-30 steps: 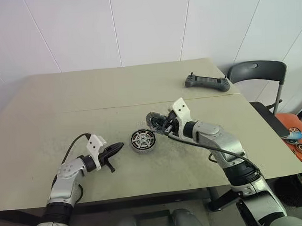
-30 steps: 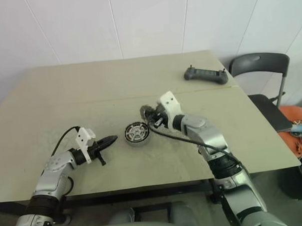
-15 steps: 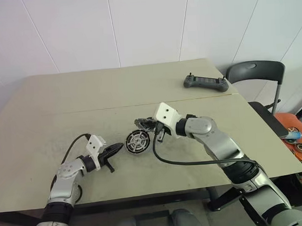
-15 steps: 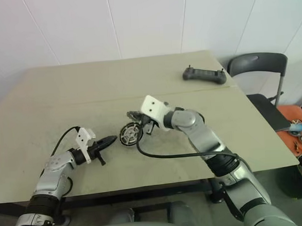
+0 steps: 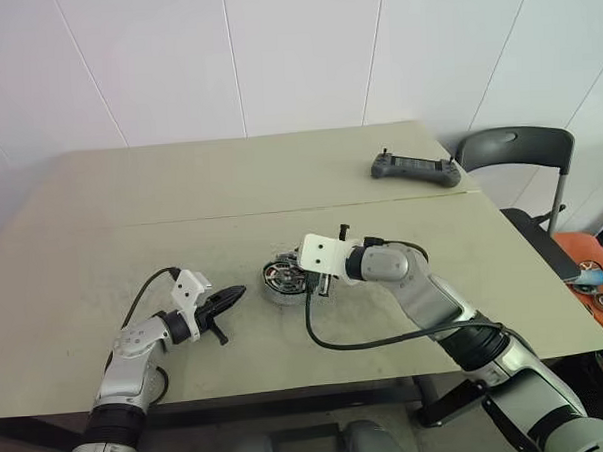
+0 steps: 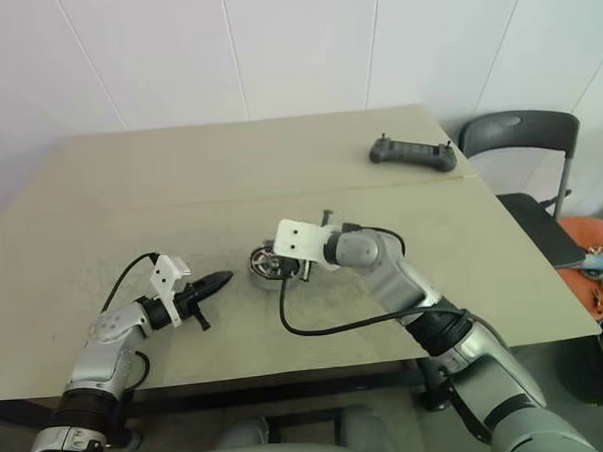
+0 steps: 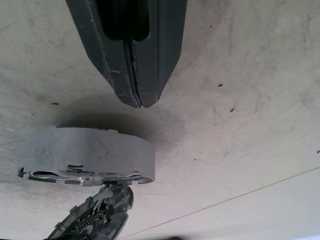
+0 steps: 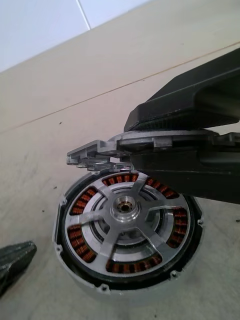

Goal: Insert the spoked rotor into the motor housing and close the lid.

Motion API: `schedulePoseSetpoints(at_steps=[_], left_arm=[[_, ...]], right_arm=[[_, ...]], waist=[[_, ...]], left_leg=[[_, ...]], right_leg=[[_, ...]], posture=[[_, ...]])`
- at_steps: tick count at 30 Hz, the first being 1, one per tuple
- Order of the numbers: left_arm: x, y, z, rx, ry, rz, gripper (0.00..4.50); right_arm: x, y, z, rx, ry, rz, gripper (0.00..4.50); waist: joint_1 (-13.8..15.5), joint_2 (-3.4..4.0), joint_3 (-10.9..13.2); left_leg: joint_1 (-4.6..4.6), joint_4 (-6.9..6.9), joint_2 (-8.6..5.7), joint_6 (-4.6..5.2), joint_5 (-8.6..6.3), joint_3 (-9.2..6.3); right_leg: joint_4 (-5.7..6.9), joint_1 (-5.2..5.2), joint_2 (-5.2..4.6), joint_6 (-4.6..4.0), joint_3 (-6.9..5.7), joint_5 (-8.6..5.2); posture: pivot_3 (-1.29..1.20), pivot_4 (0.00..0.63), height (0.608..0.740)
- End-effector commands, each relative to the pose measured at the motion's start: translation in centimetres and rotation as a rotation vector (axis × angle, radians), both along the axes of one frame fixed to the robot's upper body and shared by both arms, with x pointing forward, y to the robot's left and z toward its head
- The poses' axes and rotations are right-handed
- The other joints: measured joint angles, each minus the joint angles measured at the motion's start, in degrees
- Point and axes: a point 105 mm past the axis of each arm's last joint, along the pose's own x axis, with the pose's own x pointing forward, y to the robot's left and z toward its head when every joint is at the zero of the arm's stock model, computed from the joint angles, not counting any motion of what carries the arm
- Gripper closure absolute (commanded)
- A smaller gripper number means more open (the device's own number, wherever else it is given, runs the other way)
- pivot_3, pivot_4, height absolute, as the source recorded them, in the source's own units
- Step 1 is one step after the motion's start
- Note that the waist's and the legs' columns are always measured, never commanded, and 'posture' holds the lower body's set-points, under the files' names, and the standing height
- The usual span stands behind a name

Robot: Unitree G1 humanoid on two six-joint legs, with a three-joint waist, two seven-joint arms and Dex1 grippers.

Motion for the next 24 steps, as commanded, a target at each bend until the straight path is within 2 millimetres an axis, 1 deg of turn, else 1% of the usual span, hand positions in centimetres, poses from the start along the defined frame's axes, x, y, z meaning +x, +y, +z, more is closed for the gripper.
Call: schedulePoseSetpoints(at_steps=[1,4,6,8,10,12,16,21,22,24], left_arm=[[0.4,0.5,1.0,0.01,-0.046,0.007,4.5],[0.4,0.5,0.9,0.011,-0.046,0.008,4.5],[0.4,0.6,0.9,0.012,-0.045,0.009,4.5],[0.4,0.6,0.9,0.013,-0.043,0.008,4.5],[0.5,0.6,0.8,0.013,-0.042,0.008,4.5],[0.5,0.6,0.7,0.014,-0.04,0.007,4.5],[0.5,0.6,0.6,0.016,-0.038,0.005,4.5],[0.5,0.6,0.5,0.019,-0.037,0.003,4.5],[0.5,0.6,0.5,0.02,-0.038,0.002,4.5],[0.5,0.4,0.9,-0.002,-0.05,-0.001,4.5]], right_arm=[[-0.9,0.5,-0.5,-0.018,0.017,0.062,4.36],[-0.9,0.5,-0.2,-0.004,0.024,0.071,4.36],[-1.5,1.0,0.5,0.07,0.068,0.098,3.61],[-2.3,1.7,1.2,0.161,0.141,0.121,3.03],[-2.2,2.2,2.1,0.255,0.191,0.091,2.37],[-2.2,2.6,3.3,0.379,0.291,0.066,1.68],[-2.1,2.7,4.7,0.527,0.423,0.035,1.68],[-2.2,2.7,5.6,0.67,0.582,0.025,1.68],[-2.1,2.6,5.6,0.679,0.592,0.018,1.68],[-0.7,1.9,4.6,0.642,0.52,-0.076,1.68]], waist=[[0.0,-0.01,-0.01],[-0.05,-0.02,-0.01],[0.01,-0.04,-0.01],[0.02,-0.06,0.01],[-0.08,-0.05,0.01],[0.0,-0.06,0.02],[0.22,-0.07,0.01],[0.07,-0.07,0.01],[0.05,-0.06,0.01],[0.02,-0.06,0.02]], left_leg=[[0.01,-0.01,0.0,0.0,0.0,0.0],[0.02,-0.04,0.01,0.0,0.0,0.01],[0.02,-0.05,0.01,0.0,0.0,0.01],[-0.01,-0.06,0.01,0.0,0.0,-0.01],[-0.05,-0.06,0.02,0.0,0.0,-0.01],[-0.04,-0.04,0.02,0.0,0.0,0.0],[-0.02,-0.02,0.03,0.0,0.0,-0.02],[-0.05,-0.04,0.05,0.0,0.0,-0.01],[-0.05,-0.05,0.06,0.0,0.0,-0.01],[-0.06,-0.07,0.05,0.0,0.0,-0.01]], right_leg=[[0.0,0.0,0.0,0.0,0.0,0.0],[0.0,-0.01,0.01,0.0,0.01,0.0],[0.0,-0.02,0.01,0.0,0.01,0.0],[0.0,-0.02,0.01,0.01,0.01,0.01],[0.0,-0.06,0.01,0.01,0.0,0.01],[0.04,-0.06,0.01,0.01,0.02,0.01],[0.05,-0.04,-0.01,0.01,0.01,0.01],[0.03,-0.07,-0.05,0.01,0.01,0.01],[0.03,-0.08,-0.05,0.0,0.01,0.01],[0.03,-0.11,-0.03,0.0,0.01,0.01]], posture=[[0.0,0.0,0.74],[0.0,0.0,0.74],[0.0,0.0,0.74],[0.0,0.0,0.74],[0.0,0.0,0.74],[0.0,0.0,0.74],[0.0,0.0,0.74],[0.0,0.0,0.74],[0.0,0.0,0.74],[0.0,0.0,0.74]])
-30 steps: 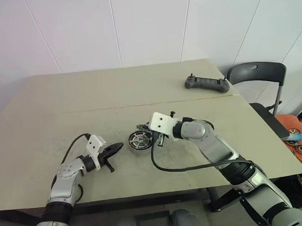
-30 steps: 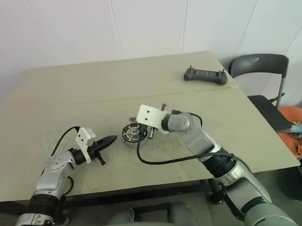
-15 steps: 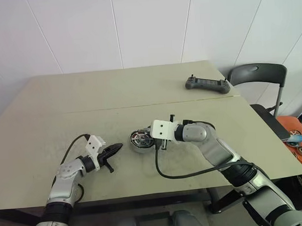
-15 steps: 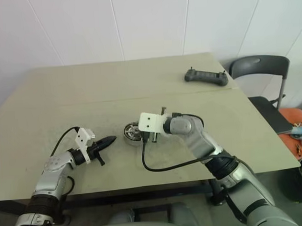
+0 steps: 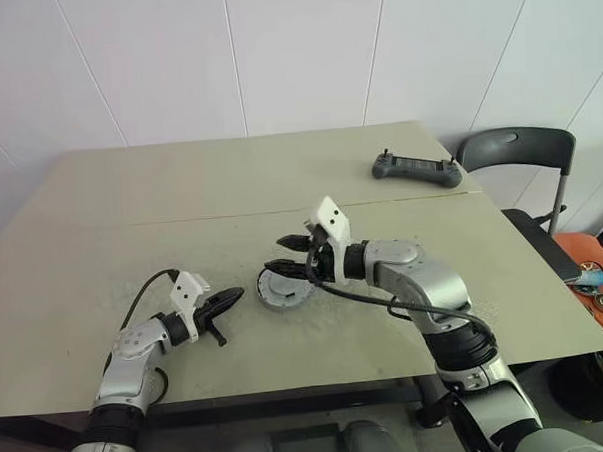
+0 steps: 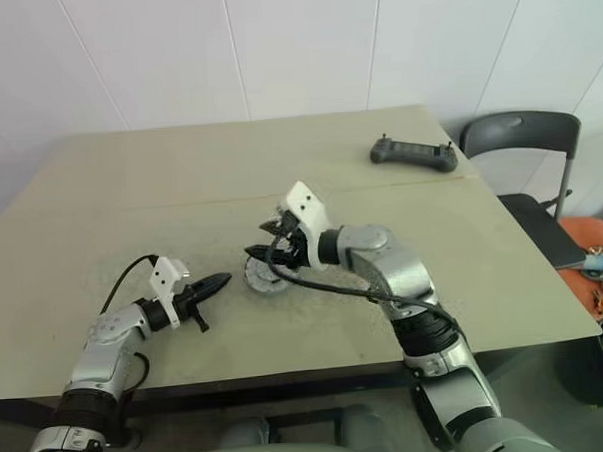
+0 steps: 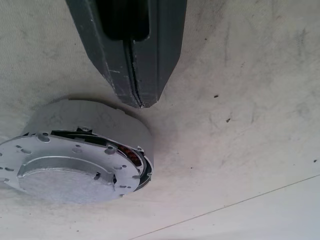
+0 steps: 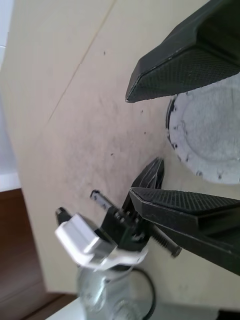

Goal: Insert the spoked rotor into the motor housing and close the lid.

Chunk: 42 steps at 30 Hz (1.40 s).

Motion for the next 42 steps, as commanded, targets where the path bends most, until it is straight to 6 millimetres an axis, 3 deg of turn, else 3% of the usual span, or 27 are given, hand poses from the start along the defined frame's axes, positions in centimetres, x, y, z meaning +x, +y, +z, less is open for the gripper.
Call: schedulePoseSetpoints(at_steps=[1,4,9,10,20,33,40,42], left_arm=[[0.5,0.0,1.8,-0.022,-0.069,-0.011,4.5],[0.5,-0.3,2.9,-0.066,-0.092,-0.025,4.5],[-0.2,-1.0,5.0,-0.086,-0.131,-0.067,4.5],[-0.4,-1.1,5.2,-0.083,-0.131,-0.069,4.5],[-0.6,-0.7,5.0,-0.057,-0.11,-0.05,4.5],[-0.7,-0.4,4.9,-0.053,-0.108,-0.033,4.5],[-0.8,-0.2,4.6,-0.048,-0.102,-0.024,4.5],[-0.8,-0.1,4.5,-0.047,-0.103,-0.022,4.5]], right_arm=[[2.0,-0.8,0.3,-0.057,-0.104,-0.11,1.68],[2.6,-1.4,-1.1,-0.124,-0.135,-0.145,1.68],[2.2,-1.4,-3.0,-0.192,-0.143,-0.11,0.07],[2.1,-1.3,-3.2,-0.198,-0.138,-0.102,0.03],[0.1,0.2,-4.5,-0.152,0.026,-0.008,0.03],[0.7,0.2,-6.4,-0.245,-0.013,-0.034,0.03],[0.8,1.3,-6.7,-0.222,0.006,-0.027,0.03],[1.0,1.4,-6.7,-0.224,-0.003,-0.038,0.4]], waist=[[-0.02,0.0,0.0],[-0.02,0.0,0.0],[-0.06,0.0,0.0],[-0.14,0.0,0.0],[-0.06,0.0,0.0],[-0.09,0.0,0.0],[-0.17,0.0,0.0],[-0.14,0.0,0.0]], left_leg=[[0.0,0.0,-0.01,0.0,0.0,0.0],[0.0,0.02,-0.03,0.0,0.0,0.03],[-0.2,0.01,-0.03,0.0,0.0,0.04],[-0.24,0.0,-0.03,0.0,0.0,0.03],[-0.21,0.07,-0.02,0.0,0.0,0.03],[-0.23,0.05,-0.03,0.0,0.0,0.03],[-0.18,0.05,-0.02,0.0,0.0,0.03],[-0.15,0.05,-0.02,0.0,0.0,0.02]], right_leg=[[0.0,0.0,0.01,0.0,0.0,0.0],[0.0,0.01,-0.01,-0.01,0.0,0.0],[-0.03,-0.15,0.0,0.01,0.01,0.01],[-0.03,-0.18,0.0,0.01,0.01,0.01],[-0.01,-0.14,0.03,0.0,0.01,0.0],[-0.01,-0.18,0.03,0.0,0.01,0.0],[0.0,-0.14,0.04,0.0,0.01,0.0],[0.0,-0.13,0.05,0.0,0.01,0.0]], posture=[[0.0,0.0,0.74],[0.0,0.0,0.74],[0.0,0.0,0.74],[0.0,0.0,0.74],[0.0,0.0,0.74],[0.0,0.0,0.74],[0.0,0.0,0.74],[0.0,0.0,0.74]])
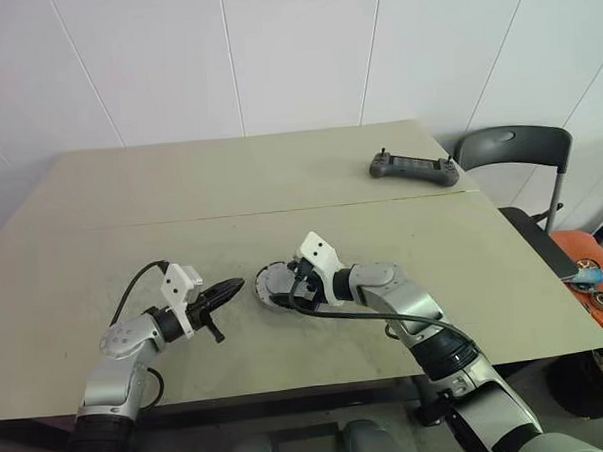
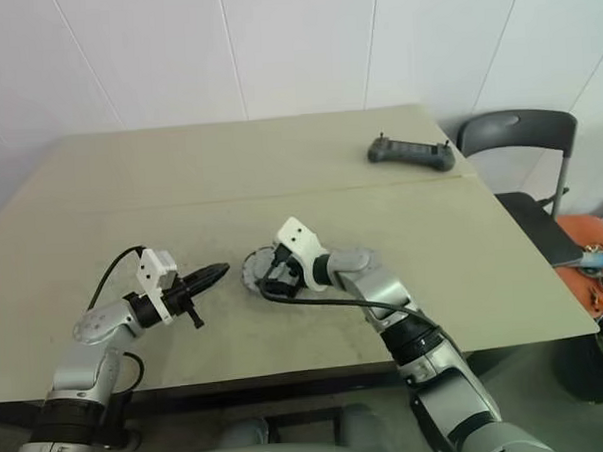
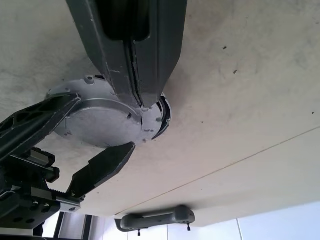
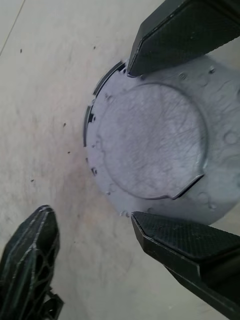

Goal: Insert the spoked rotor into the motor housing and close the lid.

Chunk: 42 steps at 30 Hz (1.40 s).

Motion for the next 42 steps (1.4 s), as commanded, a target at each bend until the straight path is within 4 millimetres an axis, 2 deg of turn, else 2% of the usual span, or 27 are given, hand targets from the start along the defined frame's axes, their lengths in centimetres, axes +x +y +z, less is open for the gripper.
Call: schedulePoseSetpoints(at_steps=[1,4,9,13,16,30,42], left_arm=[[0.2,0.5,1.0,0.012,-0.042,0.011,4.5],[0.3,0.6,1.1,0.014,-0.048,0.015,4.5],[0.3,0.8,1.5,0.015,-0.054,0.014,4.5],[0.4,0.8,1.5,0.017,-0.056,0.014,4.5],[0.5,0.9,1.5,0.023,-0.052,0.013,4.5],[0.5,0.8,0.9,0.032,-0.041,0.011,4.5],[0.3,0.8,0.7,0.034,-0.034,0.01,4.5]], right_arm=[[0.3,0.7,0.5,0.018,-0.027,0.005,0.59],[0.3,1.0,1.0,0.064,-0.021,0.007,1.46],[0.4,0.9,1.0,0.078,-0.016,-0.008,1.47],[1.1,1.1,2.5,0.196,0.02,-0.06,1.47],[1.3,1.2,2.8,0.202,-0.004,-0.058,1.47],[1.1,1.1,0.8,0.044,-0.095,-0.033,1.47],[1.8,0.6,0.7,0.06,-0.1,-0.083,1.47]], waist=[[0.01,0.0,0.0],[0.01,0.0,0.0],[-0.06,0.0,0.0],[-0.09,0.0,0.0],[-0.04,0.0,0.0],[-0.01,0.02,0.01],[0.0,0.01,0.01]], left_leg=[[0.03,0.0,0.0,0.0,0.0,0.0],[0.02,0.0,0.0,0.0,0.0,0.01],[0.01,-0.03,0.0,0.0,0.0,0.0],[0.01,-0.02,0.0,0.0,0.0,0.01],[-0.02,-0.02,0.0,0.0,0.0,0.01],[-0.12,-0.02,-0.01,0.0,0.0,0.0],[-0.08,0.0,-0.01,0.0,0.0,0.0]], right_leg=[[0.0,0.02,0.0,0.0,0.0,0.0],[-0.01,0.03,-0.02,0.0,0.0,0.0],[0.0,0.0,0.0,0.0,0.01,0.0],[0.0,0.0,0.0,0.0,0.01,0.0],[0.0,-0.02,-0.01,0.0,0.01,0.0],[0.0,-0.09,-0.01,0.0,0.0,0.0],[0.0,-0.06,-0.01,0.0,0.0,0.0]], posture=[[0.0,0.0,0.74],[0.0,0.0,0.74],[0.0,0.0,0.74],[0.0,0.0,0.74],[0.0,0.0,0.74],[0.0,0.0,0.74],[0.0,0.0,0.74]])
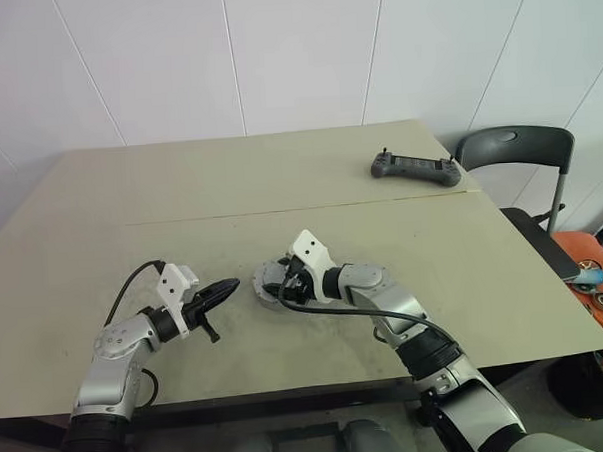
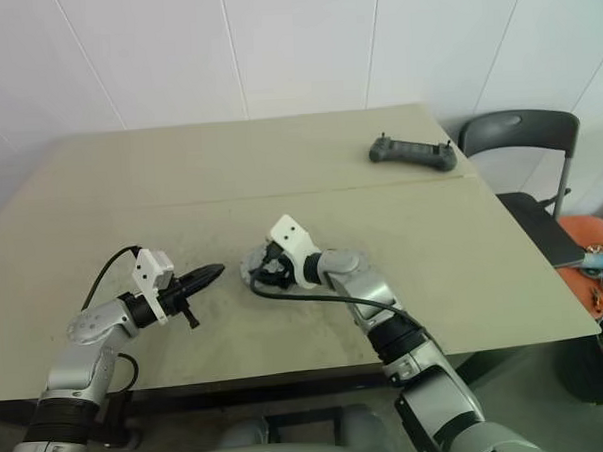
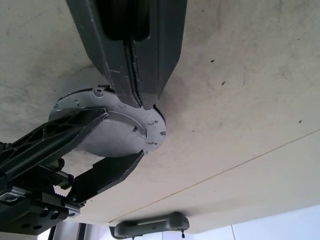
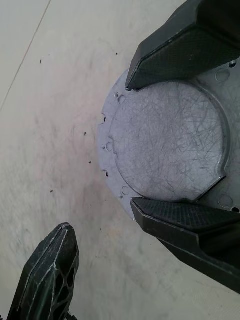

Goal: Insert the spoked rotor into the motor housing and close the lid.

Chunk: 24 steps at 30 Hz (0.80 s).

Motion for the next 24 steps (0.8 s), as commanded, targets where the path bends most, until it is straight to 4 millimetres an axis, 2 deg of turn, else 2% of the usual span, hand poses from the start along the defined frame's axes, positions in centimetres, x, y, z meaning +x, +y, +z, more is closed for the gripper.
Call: schedulePoseSetpoints(at_steps=[1,24], left_arm=[[0.2,0.1,0.7,0.007,-0.034,-0.002,4.5],[0.4,0.3,0.7,0.011,-0.035,0.0,4.5]], right_arm=[[0.7,-0.1,1.0,0.022,-0.039,-0.027,1.47],[0.3,-0.7,-0.1,-0.021,-0.026,0.014,1.47]], waist=[[0.0,0.0,0.0],[0.1,-0.01,0.0]], left_leg=[[0.0,0.0,0.0,0.0,0.0,0.0],[0.04,0.01,-0.01,0.0,0.0,0.0]], right_leg=[[0.0,0.01,0.0,0.0,0.0,0.0],[0.0,0.06,-0.02,0.0,0.0,0.0]], posture=[[0.0,0.0,0.74],[0.0,0.0,0.74]])
